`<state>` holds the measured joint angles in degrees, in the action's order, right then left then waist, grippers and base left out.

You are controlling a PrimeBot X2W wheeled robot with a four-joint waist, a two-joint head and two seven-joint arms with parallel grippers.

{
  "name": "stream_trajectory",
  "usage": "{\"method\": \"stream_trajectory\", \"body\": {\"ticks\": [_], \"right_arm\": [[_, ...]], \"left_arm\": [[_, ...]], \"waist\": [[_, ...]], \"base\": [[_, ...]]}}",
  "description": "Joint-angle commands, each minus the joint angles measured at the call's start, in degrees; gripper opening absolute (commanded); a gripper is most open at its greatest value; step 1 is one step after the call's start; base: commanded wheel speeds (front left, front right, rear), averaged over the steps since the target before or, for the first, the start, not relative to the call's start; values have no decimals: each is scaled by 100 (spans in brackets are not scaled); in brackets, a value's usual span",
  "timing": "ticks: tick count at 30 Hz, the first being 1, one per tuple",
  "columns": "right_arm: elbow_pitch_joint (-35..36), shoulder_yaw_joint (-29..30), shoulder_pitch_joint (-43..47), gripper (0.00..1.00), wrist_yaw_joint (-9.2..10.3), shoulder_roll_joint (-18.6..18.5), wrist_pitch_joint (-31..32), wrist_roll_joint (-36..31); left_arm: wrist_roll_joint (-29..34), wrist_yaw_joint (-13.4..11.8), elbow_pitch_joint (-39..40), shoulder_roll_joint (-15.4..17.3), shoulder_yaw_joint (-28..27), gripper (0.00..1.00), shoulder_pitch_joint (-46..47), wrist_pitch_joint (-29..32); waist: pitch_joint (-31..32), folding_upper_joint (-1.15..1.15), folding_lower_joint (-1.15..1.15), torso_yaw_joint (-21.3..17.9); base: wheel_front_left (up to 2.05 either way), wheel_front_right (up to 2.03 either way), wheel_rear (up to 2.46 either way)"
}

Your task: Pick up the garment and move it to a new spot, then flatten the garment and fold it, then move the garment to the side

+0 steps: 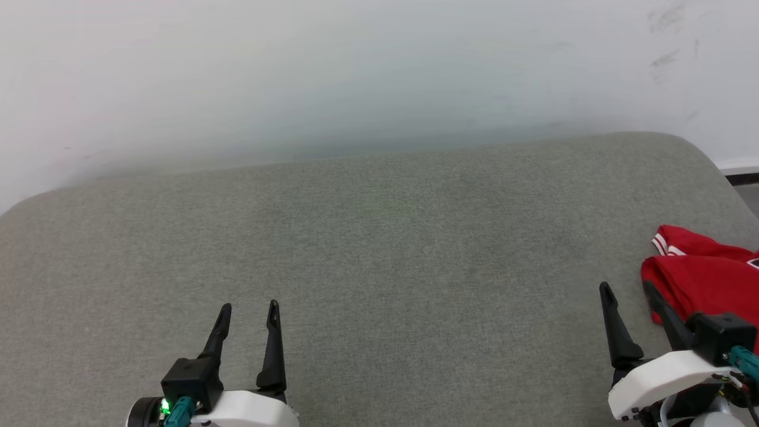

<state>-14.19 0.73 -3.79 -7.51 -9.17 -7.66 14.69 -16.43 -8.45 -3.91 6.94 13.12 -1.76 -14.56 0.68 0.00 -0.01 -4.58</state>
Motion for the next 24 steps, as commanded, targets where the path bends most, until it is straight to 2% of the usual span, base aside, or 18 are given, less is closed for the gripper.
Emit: {"method": "stream_trajectory", "body": {"ticks": [1,4,9,13,18,24], "right_arm": [[323,-12,196,100,4,93,86,-109],[690,7,339,100,4,191,212,-214],[1686,199,823,100,4,387,586,-462],[2172,351,1135,100,4,476,830,-530],[2590,433,1371,100,3,539,1073,-554],[2768,403,1413,100,3,578,1192,-592]], "left_arm": [[-13,-32,10,90,-73,100,-86,-23],[-10,-53,46,166,-143,100,-148,-26],[21,-36,146,432,-255,100,-295,-13],[20,17,157,480,-222,100,-320,-19],[-14,62,97,501,-230,100,-339,-37],[-17,66,45,461,-204,100,-346,-50]], "waist": [[97,0,1,148],[113,0,1,198],[141,0,1,358],[148,0,1,403],[167,0,1,379],[174,0,1,355]], "base": [[0,0,0],[0,0,0],[0,0,0],[0,0,0],[0,0,0],[0,0,0]]}}
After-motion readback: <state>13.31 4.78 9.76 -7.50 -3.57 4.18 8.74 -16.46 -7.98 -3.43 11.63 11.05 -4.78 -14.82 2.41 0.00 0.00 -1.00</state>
